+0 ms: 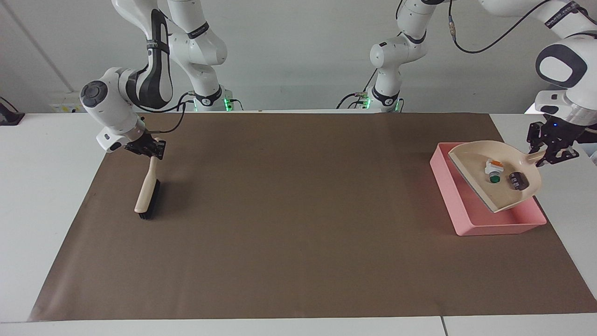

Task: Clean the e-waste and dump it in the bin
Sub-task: 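Tilt the dustpan over the pink bin with the left gripper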

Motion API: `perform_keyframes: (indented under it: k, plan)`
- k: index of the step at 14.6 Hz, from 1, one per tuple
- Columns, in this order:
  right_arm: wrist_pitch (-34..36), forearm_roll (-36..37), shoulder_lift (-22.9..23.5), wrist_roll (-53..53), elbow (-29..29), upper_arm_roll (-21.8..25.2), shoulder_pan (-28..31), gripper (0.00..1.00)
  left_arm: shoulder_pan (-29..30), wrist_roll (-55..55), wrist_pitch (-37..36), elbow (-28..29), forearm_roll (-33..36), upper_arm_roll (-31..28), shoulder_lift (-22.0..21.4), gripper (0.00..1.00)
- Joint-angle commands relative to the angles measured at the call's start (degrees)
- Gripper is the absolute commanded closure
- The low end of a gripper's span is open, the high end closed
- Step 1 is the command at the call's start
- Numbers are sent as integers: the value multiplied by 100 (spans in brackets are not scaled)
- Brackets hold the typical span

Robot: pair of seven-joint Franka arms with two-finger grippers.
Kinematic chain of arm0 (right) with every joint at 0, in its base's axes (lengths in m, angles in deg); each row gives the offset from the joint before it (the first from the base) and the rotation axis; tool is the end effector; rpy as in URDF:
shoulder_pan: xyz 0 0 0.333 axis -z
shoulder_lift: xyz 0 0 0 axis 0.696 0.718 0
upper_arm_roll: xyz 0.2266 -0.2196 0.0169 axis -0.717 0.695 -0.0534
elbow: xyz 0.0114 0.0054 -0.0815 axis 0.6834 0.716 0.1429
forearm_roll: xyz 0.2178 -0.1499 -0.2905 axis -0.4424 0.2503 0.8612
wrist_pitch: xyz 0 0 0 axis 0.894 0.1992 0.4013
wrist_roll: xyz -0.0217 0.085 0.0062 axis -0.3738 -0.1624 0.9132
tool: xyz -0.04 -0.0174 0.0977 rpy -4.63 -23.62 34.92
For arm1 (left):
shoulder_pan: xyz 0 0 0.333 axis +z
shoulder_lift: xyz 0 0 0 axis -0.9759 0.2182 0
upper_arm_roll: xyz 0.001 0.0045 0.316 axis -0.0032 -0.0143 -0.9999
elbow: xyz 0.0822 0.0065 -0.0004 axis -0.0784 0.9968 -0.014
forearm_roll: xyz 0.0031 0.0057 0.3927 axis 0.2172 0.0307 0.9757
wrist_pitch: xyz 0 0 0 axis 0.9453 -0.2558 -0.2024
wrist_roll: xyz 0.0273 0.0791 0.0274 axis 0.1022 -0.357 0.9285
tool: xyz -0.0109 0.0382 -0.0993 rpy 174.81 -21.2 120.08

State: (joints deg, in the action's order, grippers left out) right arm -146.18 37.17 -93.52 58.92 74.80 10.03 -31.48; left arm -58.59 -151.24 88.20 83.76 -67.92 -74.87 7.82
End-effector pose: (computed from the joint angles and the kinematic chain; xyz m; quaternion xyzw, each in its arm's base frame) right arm 0.4406 -0.1143 0.3415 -0.9959 0.0258 0.0862 0.0113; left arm 0.5804 0.2226 0.5191 -0.7339 0.6761 -0.0026 0.0660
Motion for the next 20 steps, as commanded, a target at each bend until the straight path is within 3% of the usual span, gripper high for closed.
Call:
perform_keyframes:
  k: [1, 2, 3, 4, 5, 8, 12, 16, 18, 20]
  plan:
    - [-138, 67, -36, -115, 103, -65, 100, 84, 306, -713, -130, -677, 3, 48, 565, 100]
    - [-129, 67, -36, -115, 103, -65, 91, 69, 333, -837, -61, -704, 195, 48, 628, 100]
    - [-86, 67, -36, -124, 94, -65, 82, 43, 308, -838, 44, -704, 440, 48, 672, 100]
    - [-16, 67, -45, -132, 50, -74, 56, 7, 238, -821, 211, -660, 713, 56, 672, 100]
    - [46, 67, -45, -124, -2, -74, 30, 0, 150, -812, 360, -608, 907, 56, 672, 100]
    - [440, 49, -88, -19, -528, -118, -128, 0, 44, -751, 493, -222, 1373, 65, 558, 100]
    - [749, 14, -238, 649, -1310, -127, -743, 0, -273, -172, 775, 736, 2542, 74, 111, 100]
    - [811, 57, -458, 571, -1908, -171, -753, 0, -395, 136, 635, 843, 2823, 65, 22, 100]
    - [1465, 58, -441, 587, -2653, -171, -753, 0, -475, 574, 486, 843, 3184, 65, 4, 100]
    - [2441, 58, -135, 1479, -3593, -214, -770, 0, -597, 883, 345, 825, 3439, 65, -22, 100]
